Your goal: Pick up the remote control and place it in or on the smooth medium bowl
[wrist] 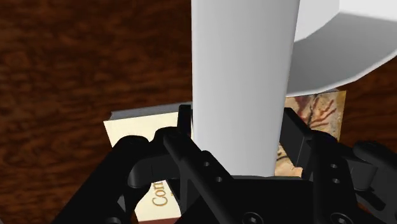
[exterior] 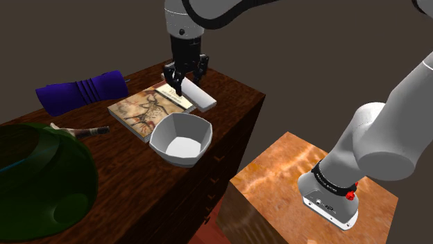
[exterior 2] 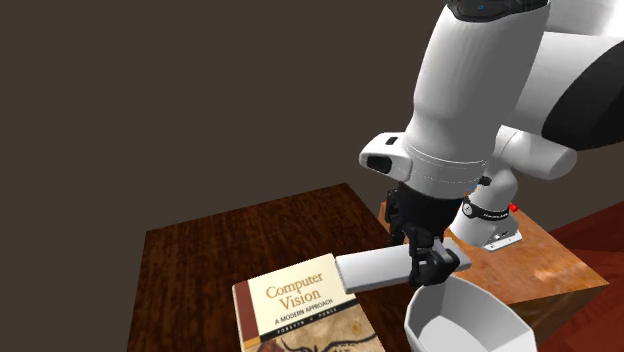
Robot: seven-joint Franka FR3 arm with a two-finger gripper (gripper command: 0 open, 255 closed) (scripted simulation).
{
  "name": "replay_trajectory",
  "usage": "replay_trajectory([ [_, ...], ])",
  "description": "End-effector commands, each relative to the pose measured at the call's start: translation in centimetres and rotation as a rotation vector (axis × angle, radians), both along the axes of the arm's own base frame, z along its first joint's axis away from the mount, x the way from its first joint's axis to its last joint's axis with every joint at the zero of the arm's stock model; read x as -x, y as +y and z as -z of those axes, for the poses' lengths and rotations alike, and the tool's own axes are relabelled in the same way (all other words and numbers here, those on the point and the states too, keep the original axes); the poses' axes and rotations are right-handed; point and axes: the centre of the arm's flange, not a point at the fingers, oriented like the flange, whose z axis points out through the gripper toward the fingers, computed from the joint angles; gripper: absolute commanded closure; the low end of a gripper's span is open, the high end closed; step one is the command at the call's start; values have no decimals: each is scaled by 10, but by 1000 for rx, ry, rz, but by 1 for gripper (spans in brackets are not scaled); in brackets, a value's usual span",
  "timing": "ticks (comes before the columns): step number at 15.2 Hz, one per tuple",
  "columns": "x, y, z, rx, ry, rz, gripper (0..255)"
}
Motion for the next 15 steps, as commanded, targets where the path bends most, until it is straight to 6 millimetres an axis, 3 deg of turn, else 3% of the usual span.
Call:
replay_trajectory([
  [1, 22, 16, -2, 0, -1, 2, 255],
  [8, 91, 78, -2, 0, -1, 2, 255],
  [15, 91, 78, 35, 0, -1, 2, 255],
])
